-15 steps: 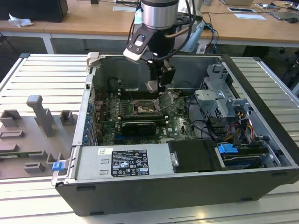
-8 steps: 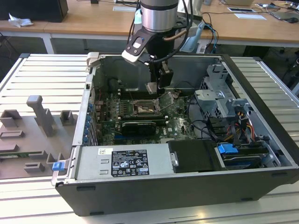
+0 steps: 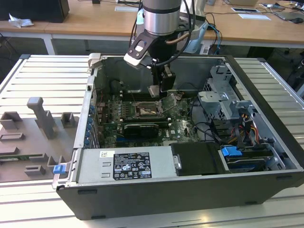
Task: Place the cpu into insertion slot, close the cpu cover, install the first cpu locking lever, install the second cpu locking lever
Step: 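Place the cpu into insertion slot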
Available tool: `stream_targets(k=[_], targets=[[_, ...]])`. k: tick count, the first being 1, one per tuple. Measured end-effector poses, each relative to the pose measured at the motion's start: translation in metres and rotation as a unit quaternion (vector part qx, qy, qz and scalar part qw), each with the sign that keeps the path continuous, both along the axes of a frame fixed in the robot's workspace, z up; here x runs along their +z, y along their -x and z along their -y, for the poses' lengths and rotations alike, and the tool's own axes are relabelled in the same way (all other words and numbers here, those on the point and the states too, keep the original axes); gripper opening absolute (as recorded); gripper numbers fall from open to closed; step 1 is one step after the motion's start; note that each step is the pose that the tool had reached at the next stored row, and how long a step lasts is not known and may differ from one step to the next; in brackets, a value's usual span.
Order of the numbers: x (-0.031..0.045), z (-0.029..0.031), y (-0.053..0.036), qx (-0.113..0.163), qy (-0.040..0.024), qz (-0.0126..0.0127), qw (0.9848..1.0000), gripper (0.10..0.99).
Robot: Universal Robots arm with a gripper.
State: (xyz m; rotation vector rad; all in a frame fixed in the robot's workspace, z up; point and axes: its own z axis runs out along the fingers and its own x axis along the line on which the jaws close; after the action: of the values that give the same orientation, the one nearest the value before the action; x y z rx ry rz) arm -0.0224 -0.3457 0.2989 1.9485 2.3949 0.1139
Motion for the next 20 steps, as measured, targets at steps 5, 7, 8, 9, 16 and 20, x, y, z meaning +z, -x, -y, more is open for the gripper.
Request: stream_targets(k=[5,7,8,9,16,20], targets=[[-0.0021,0.0000,0.0000,0.000,0.0000,0.0000,1.0000,0.537],[-0.0038,0.0000,0.0000,0.000,0.0000,0.0000,1.0000,0.537],[-0.0041,0.0000,0.0000,0.000,0.0000,0.0000,1.0000,0.537],[-0.0045,0.0000,0.0000,-0.001,0.0000,0.0000,1.0000,0.537],[-0.0124,0.0000,0.0000,-0.002,-0.0001,0.0000,1.0000,0.537],[-0.0179,-0.0004,0.0000,-0.004,0.0000,-0.0005,1.0000,0.537]])
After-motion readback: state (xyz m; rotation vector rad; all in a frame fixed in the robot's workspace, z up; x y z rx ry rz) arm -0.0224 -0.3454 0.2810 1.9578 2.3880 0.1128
